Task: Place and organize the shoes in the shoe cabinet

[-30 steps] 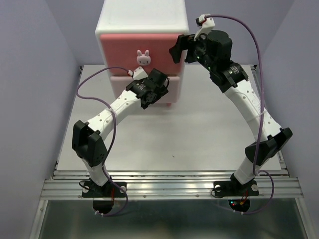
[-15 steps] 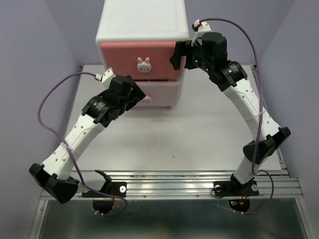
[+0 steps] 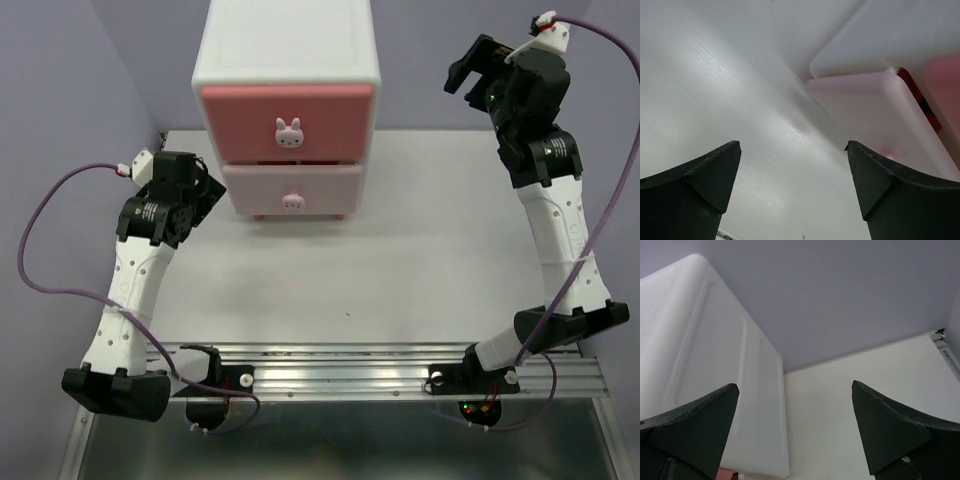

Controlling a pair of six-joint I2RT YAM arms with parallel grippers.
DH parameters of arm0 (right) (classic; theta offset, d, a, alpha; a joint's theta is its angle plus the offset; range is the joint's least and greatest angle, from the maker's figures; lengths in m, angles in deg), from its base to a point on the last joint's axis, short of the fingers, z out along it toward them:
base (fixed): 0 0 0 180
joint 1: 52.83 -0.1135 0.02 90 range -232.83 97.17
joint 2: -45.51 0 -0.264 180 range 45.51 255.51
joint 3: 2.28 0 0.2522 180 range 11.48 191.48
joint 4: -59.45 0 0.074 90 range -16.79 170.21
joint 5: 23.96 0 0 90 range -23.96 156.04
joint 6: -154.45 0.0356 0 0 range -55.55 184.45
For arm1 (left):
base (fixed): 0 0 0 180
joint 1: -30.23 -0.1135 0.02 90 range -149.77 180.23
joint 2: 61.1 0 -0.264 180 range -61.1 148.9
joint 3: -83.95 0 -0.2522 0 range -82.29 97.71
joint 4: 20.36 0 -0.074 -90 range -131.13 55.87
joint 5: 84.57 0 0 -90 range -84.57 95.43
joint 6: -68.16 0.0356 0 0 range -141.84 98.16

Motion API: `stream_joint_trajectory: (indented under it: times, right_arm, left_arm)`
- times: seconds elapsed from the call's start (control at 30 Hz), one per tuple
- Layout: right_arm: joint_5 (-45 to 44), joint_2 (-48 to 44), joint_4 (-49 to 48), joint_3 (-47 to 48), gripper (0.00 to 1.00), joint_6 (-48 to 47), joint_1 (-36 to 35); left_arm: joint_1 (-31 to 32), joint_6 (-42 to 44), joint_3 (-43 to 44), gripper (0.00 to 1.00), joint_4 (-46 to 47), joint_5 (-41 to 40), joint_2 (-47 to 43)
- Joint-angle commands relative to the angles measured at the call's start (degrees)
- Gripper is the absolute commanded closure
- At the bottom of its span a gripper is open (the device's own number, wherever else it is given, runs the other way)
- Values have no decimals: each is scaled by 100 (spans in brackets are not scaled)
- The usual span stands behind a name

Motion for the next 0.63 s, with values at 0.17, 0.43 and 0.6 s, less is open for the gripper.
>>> stream_joint_trajectory:
  times: [0.17,0.43,0.6]
  right_arm:
    - [-755,-816,512,-1421,0,747,413]
    - [-1054,-965,582,-2178,0,501,413]
    - [-1134,-1510,-261,-3109,0,633,413]
  left_arm:
    - [-2271,869,244,1,445,842,472]
    - [-2634,1027,200,2,692,798,499]
    - [-2643,1167,50,1,1008,587,209]
